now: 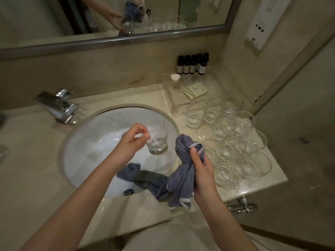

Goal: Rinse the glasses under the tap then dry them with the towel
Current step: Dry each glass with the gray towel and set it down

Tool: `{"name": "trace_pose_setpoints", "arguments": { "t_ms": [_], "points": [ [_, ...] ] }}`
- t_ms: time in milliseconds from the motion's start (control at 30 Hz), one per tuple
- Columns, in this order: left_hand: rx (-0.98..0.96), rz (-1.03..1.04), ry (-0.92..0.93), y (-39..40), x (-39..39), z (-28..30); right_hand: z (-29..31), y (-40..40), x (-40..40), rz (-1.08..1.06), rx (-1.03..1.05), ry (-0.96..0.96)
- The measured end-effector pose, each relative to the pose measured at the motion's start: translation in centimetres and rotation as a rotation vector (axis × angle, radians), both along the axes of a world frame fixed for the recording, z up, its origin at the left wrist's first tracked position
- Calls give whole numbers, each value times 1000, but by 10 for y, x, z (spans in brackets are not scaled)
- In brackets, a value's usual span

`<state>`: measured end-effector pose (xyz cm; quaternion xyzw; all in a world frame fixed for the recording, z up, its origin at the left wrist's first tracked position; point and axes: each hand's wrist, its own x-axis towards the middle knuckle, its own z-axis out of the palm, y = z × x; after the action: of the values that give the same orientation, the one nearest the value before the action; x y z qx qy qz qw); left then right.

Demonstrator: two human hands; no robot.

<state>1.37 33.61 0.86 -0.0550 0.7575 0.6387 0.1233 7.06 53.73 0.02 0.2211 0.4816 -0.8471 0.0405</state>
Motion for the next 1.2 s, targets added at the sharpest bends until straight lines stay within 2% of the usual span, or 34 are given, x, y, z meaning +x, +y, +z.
{"name": "trace_pose_setpoints", "arguments": {
  "t_ms": [133, 300, 400, 500, 600, 733, 1000, 1133, 1200],
  "points": [
    [126, -13, -78, 4, 24, 12, 12, -14, -5, 45, 252, 191],
    [338, 128, -88, 23, 41, 20, 11, -23, 0, 116, 676, 430],
    [328, 201, -72, 38, 43, 26, 14, -31, 1, 147, 794, 515],
    [200, 242, -1, 48, 42, 31, 17, -40, 5, 154, 838, 579],
    [201, 293, 34, 51, 42, 37, 26, -43, 4, 148, 786, 587],
    [230, 327, 74, 46, 44, 43, 35, -48, 2, 158, 603, 537],
    [187, 288, 85, 30, 53, 53, 41, -48, 1, 300, 63, 180],
    [267, 304, 43, 26, 56, 57, 40, -55, -2, 382, -62, 76],
    [348, 357, 3, 24, 59, 56, 41, -61, 0, 372, -95, 83]
  ]
}}
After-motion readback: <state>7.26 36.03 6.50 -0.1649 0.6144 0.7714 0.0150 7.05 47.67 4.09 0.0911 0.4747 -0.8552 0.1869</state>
